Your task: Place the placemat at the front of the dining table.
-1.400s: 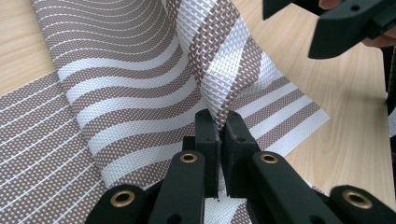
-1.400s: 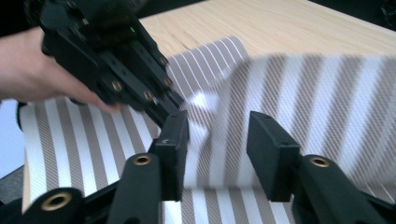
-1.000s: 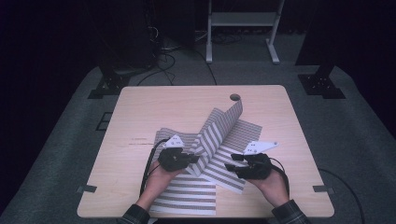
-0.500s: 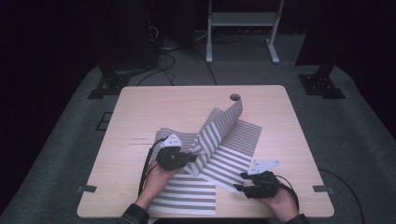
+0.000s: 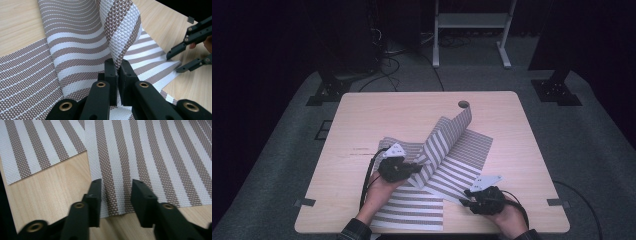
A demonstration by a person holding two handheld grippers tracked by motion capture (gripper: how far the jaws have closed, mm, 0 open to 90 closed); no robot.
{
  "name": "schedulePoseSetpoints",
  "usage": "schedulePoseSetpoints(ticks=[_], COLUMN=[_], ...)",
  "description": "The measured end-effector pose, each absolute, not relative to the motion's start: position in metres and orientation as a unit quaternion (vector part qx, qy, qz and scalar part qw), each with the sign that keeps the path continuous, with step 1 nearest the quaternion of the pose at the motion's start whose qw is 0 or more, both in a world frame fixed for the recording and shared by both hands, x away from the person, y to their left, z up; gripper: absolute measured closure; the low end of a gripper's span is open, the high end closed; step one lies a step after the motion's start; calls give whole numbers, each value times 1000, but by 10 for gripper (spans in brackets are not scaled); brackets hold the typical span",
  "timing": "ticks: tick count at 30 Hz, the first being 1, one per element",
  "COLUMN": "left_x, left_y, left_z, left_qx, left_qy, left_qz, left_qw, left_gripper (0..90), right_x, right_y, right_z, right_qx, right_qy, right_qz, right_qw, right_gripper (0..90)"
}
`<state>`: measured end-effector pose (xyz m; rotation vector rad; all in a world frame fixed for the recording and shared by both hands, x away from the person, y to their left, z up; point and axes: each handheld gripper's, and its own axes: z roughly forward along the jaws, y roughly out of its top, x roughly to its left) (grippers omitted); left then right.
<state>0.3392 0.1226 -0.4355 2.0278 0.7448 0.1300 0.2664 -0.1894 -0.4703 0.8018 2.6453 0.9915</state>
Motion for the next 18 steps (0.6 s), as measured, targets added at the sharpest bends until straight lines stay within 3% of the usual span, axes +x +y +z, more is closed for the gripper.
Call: schedulePoseSetpoints(ticks=[5,9,18], left_x=[339,340,337], left_y=[127,132,149], left_z=[-433,-432,-423], left_qx=[822,818,805], left_qy=[308,311,321], left_qz=[53,55,66], left_qw=[477,481,495], left_gripper=[869,868,868], right_x=[268,272,275], right_y=[-190,-195,-217], right_z=[-467,-464,-452], right_qx=[276,288,313], right_qy=[899,893,874], right_qz=[321,332,354], right_qw=[111,94,109], right_gripper=[848,863,863])
